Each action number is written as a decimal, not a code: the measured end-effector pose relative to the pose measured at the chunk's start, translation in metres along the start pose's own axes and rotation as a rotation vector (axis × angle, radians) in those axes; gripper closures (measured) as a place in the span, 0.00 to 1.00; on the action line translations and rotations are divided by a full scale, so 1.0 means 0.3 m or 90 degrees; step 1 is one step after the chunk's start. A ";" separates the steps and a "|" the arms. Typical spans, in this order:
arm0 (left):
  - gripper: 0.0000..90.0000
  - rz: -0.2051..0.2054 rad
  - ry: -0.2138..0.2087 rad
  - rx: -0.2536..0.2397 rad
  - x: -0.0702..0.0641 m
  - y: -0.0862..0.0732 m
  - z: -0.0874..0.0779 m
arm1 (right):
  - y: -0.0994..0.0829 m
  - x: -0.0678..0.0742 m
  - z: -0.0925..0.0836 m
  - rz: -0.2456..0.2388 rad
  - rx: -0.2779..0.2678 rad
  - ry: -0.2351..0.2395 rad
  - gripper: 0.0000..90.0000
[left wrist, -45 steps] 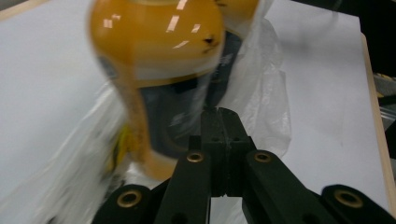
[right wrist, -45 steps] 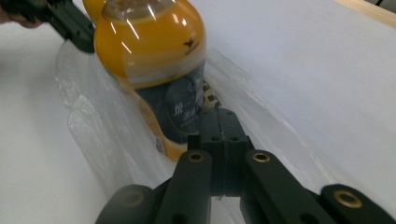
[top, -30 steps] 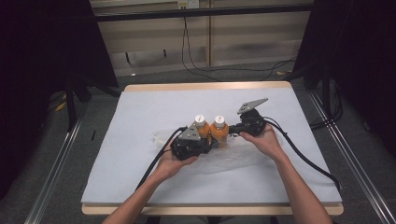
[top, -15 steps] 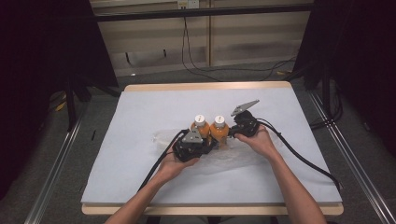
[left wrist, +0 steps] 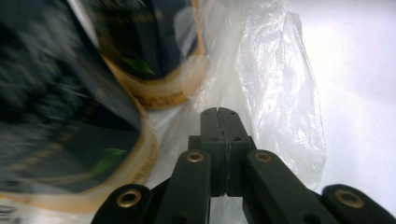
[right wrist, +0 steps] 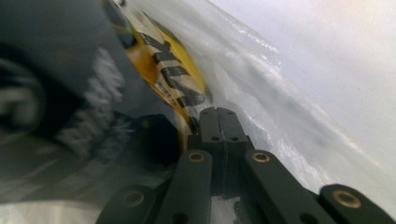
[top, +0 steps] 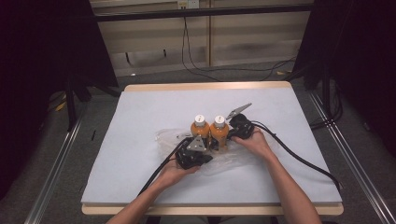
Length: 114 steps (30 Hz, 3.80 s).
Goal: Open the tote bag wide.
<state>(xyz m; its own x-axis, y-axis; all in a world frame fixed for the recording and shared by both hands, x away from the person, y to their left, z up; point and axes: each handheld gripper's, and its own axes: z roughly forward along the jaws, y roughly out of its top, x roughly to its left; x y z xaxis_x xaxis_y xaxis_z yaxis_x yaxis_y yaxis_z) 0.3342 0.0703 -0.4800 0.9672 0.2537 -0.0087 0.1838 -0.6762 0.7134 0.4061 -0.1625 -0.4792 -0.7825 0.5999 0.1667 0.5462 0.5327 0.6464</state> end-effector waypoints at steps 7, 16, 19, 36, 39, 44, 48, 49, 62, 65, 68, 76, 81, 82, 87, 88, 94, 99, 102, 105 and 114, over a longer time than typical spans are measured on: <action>1.00 -0.004 -0.028 -0.012 -0.009 -0.008 0.007 | 0.009 -0.012 0.013 0.012 -0.011 -0.006 1.00; 1.00 0.013 -0.045 0.001 -0.024 -0.007 0.000 | 0.045 -0.021 0.038 0.004 -0.005 -0.021 1.00; 1.00 0.012 -0.054 -0.006 -0.027 -0.010 0.002 | 0.048 -0.024 0.046 0.011 -0.011 -0.018 1.00; 1.00 0.029 -0.073 -0.003 -0.055 -0.014 -0.006 | 0.082 -0.042 0.077 0.020 -0.024 -0.045 1.00; 1.00 0.027 -0.079 -0.007 -0.056 -0.017 -0.005 | 0.093 -0.044 0.082 0.021 -0.017 -0.051 1.00; 1.00 0.029 -0.087 -0.007 -0.061 -0.022 -0.010 | 0.109 -0.053 0.093 0.016 -0.015 -0.058 1.00; 1.00 0.032 -0.092 -0.007 -0.062 -0.022 -0.011 | 0.118 -0.065 0.097 0.023 -0.013 -0.062 1.00; 1.00 0.031 -0.093 -0.008 -0.064 -0.022 -0.011 | 0.120 -0.067 0.098 0.022 -0.014 -0.066 1.00; 1.00 0.063 -0.107 0.006 -0.114 -0.022 -0.024 | 0.139 -0.078 0.116 0.056 -0.023 -0.088 1.00; 1.00 0.071 -0.110 0.007 -0.121 -0.023 -0.027 | 0.146 -0.077 0.121 0.064 -0.021 -0.099 1.00; 1.00 0.076 -0.114 0.020 -0.115 -0.020 -0.031 | 0.152 -0.087 0.127 0.059 -0.024 -0.107 1.00; 1.00 0.070 -0.108 0.024 -0.101 -0.026 -0.041 | 0.162 -0.114 0.142 0.070 -0.044 -0.112 1.00; 1.00 0.072 -0.116 0.024 -0.111 -0.036 -0.050 | 0.171 -0.120 0.150 0.077 -0.047 -0.131 1.00; 1.00 0.077 -0.117 0.020 -0.114 -0.037 -0.050 | 0.174 -0.123 0.150 0.079 -0.045 -0.135 1.00; 1.00 0.091 -0.111 0.031 -0.127 -0.045 -0.069 | 0.191 -0.135 0.161 0.084 -0.043 -0.148 1.00; 1.00 0.098 -0.108 0.047 -0.123 -0.048 -0.081 | 0.194 -0.135 0.164 0.082 -0.044 -0.154 1.00; 1.00 0.056 -0.107 0.026 -0.092 -0.068 -0.087 | 0.198 -0.136 0.167 0.093 -0.044 -0.164 1.00; 1.00 0.035 -0.131 0.014 -0.085 -0.066 -0.073 | 0.188 -0.126 0.162 0.083 -0.056 -0.136 1.00; 1.00 0.028 -0.132 0.007 -0.089 -0.060 -0.066 | 0.188 -0.118 0.146 0.085 -0.072 -0.121 1.00; 0.98 0.028 -0.128 -0.006 -0.091 -0.056 -0.065 | 0.187 -0.107 0.113 0.086 -0.089 -0.106 1.00; 0.82 -0.002 -0.099 -0.098 -0.070 -0.044 -0.133 | 0.164 -0.074 -0.019 0.067 -0.145 -0.116 1.00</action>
<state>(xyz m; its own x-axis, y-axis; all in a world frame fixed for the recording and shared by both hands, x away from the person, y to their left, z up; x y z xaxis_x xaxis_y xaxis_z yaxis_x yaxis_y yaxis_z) 0.3045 0.1016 -0.4614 0.9842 0.1377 -0.1116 0.1702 -0.5587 0.8117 0.4487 -0.1531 -0.4470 -0.6470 0.7532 0.1189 0.5243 0.3262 0.7866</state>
